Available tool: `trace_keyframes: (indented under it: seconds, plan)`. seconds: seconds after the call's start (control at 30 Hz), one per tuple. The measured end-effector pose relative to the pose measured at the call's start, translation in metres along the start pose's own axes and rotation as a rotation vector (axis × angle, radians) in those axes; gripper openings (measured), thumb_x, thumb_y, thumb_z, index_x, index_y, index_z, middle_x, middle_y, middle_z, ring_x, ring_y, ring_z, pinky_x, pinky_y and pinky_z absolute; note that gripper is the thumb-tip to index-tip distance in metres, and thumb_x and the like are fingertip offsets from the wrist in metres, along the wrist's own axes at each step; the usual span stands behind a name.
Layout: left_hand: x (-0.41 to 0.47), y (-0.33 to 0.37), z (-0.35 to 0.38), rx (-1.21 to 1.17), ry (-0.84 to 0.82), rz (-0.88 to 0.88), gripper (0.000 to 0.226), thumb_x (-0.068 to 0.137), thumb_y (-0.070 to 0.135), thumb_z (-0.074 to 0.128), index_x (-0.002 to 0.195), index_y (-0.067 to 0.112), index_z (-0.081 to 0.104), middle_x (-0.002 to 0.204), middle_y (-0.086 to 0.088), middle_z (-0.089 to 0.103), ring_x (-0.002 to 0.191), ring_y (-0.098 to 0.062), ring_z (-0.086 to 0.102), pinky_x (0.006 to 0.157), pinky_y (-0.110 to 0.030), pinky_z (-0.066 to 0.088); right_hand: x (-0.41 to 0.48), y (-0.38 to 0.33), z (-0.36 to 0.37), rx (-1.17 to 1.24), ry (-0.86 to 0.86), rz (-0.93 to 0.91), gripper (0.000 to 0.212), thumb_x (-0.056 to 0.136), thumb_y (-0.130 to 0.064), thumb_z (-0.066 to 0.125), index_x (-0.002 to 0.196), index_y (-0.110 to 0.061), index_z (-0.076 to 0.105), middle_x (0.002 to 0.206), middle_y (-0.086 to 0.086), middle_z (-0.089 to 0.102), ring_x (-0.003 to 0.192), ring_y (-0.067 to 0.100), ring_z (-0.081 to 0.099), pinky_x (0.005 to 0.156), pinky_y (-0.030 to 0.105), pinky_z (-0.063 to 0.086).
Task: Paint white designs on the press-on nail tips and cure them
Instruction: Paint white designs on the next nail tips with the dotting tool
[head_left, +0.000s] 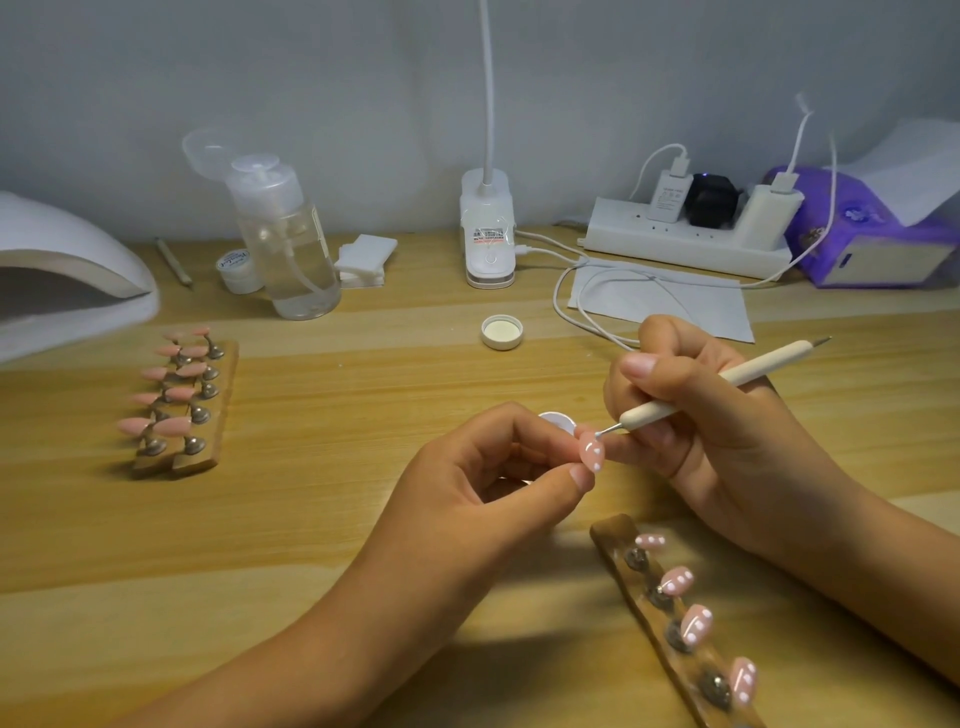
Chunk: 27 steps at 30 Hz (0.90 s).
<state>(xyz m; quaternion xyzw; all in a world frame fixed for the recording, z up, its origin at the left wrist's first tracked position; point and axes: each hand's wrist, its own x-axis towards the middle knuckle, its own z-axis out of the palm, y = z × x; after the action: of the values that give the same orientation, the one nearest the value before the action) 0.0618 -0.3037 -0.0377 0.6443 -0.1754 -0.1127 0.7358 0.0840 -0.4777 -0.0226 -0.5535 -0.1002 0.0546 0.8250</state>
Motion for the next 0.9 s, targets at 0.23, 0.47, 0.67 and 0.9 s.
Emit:
trace_keyframes:
  seconds: [0.23,0.47,0.67,0.9]
  plan:
    - [-0.0002,0.0009,0.0005,0.007,0.002,-0.001,0.010,0.080,0.015,0.069,0.076,0.024,0.071,0.083,0.010,0.072,0.074,-0.001,0.060,0.062,-0.008,0.042,0.0008,-0.0006,-0.0008,-0.010,-0.004,-0.001,0.029,0.080,-0.011,0.057,0.055,-0.022,0.050,0.050,-0.001,0.044,0.047,0.006,0.044,0.051,0.022,0.054]
    - [-0.0001,0.0010,-0.0001,0.009,-0.003,-0.006,0.008,0.080,0.015,0.068,0.077,0.022,0.071,0.083,0.010,0.072,0.073,-0.001,0.060,0.062,-0.007,0.042,0.0002,-0.0009,0.0006,0.003,0.000,0.009,0.027,0.080,-0.013,0.058,0.056,-0.021,0.048,0.050,-0.001,0.043,0.047,0.006,0.041,0.052,0.022,0.054]
    - [-0.0002,0.0001,-0.0001,0.005,-0.001,-0.010,0.005,0.080,0.015,0.069,0.077,0.019,0.070,0.084,0.009,0.072,0.075,-0.002,0.061,0.064,-0.008,0.043,-0.0002,-0.0019,0.0007,0.013,0.008,0.012,0.028,0.081,-0.010,0.055,0.055,-0.019,0.047,0.050,0.000,0.042,0.047,0.006,0.042,0.050,0.022,0.054]
    - [-0.0003,0.0005,0.0001,-0.001,-0.001,-0.010,0.006,0.080,0.014,0.068,0.076,0.019,0.071,0.083,0.009,0.071,0.072,-0.001,0.060,0.062,-0.008,0.042,0.0006,-0.0001,-0.0020,0.001,-0.023,0.006,0.028,0.077,-0.010,0.064,0.056,-0.021,0.049,0.051,-0.001,0.043,0.048,0.006,0.043,0.052,0.023,0.054]
